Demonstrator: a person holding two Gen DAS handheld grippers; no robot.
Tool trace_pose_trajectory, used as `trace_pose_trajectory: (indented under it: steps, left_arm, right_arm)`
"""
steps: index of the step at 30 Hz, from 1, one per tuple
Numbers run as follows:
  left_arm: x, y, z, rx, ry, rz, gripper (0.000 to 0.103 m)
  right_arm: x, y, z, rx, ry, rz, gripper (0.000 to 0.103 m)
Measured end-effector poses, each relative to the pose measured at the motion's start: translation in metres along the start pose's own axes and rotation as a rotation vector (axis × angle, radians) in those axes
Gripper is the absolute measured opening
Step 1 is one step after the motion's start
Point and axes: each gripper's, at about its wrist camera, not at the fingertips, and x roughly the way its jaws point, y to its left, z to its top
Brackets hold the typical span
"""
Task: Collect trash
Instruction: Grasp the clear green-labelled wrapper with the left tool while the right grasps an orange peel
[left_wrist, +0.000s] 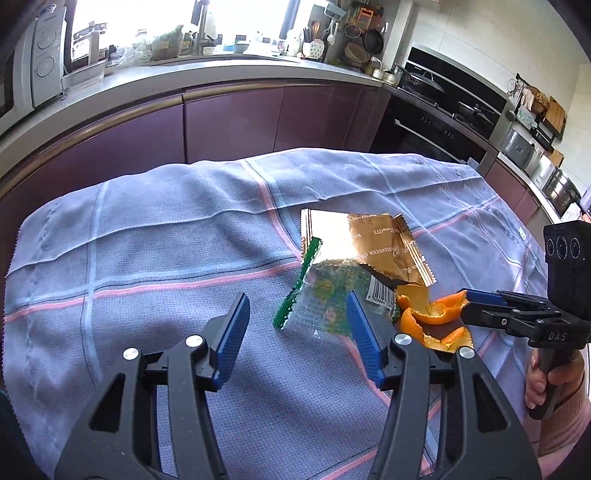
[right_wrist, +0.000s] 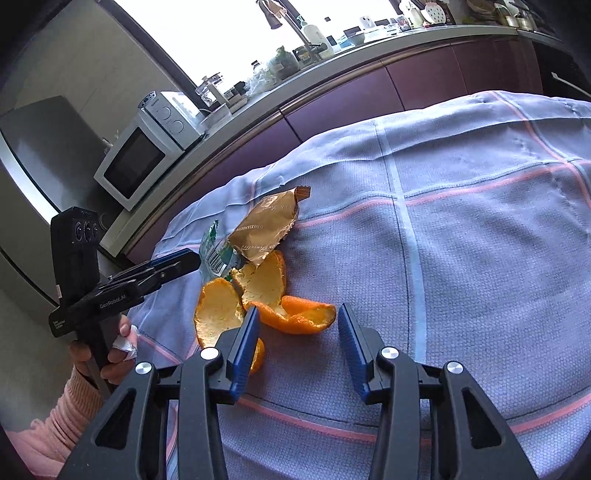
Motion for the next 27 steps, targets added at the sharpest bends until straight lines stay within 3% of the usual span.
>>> trace_pose_trajectory:
  steps: [3, 7, 11, 14, 15, 16, 23, 25, 27]
  left_arm:
    - [0.009, -0.004, -0.001, 0.020, 0.031, -0.025, 0.055]
    - [0.015, -0.012, -0.006, 0.046, 0.050, -0.042, 0.047]
    - [0.017, -0.015, -0.009, 0.050, 0.060, -0.043, 0.023]
    - [0.013, -0.019, -0.012, 0.060, 0.053, -0.034, 0.014]
    - [0.012, -0.021, -0.012, 0.063, 0.052, -0.025, 0.003]
    - [0.011, -0.021, -0.014, 0.066, 0.056, -0.027, 0.001]
    - [-0.002, -0.026, -0.020, 0.053, 0.031, -0.030, 0.001]
    - [-0.007, -0.025, -0.016, 0.051, 0.007, -0.023, 0.014]
    - [-0.008, -0.026, -0.011, 0.061, -0.004, -0.003, 0.033]
  right_arm:
    - [0.001, 0.000, -0.001, -0.006, 0.008, -0.002, 0.031]
    - [0.000, -0.001, -0.003, -0.009, 0.011, 0.002, 0.026]
    - [-0.003, -0.001, -0.004, -0.017, 0.002, 0.002, 0.020]
    - [-0.006, -0.002, -0.003, -0.022, -0.006, -0.002, 0.018]
    - [-0.007, -0.004, -0.003, -0.019, -0.011, -0.002, 0.018]
    - [-0.009, -0.005, -0.003, -0.016, -0.016, 0.000, 0.018]
    - [-0.018, -0.009, -0.002, -0.013, -0.036, 0.001, 0.016]
    - [-0.019, -0.008, -0.001, -0.013, -0.043, 0.004, 0.016]
    - [-0.020, -0.008, 0.000, -0.016, -0.047, 0.002, 0.016]
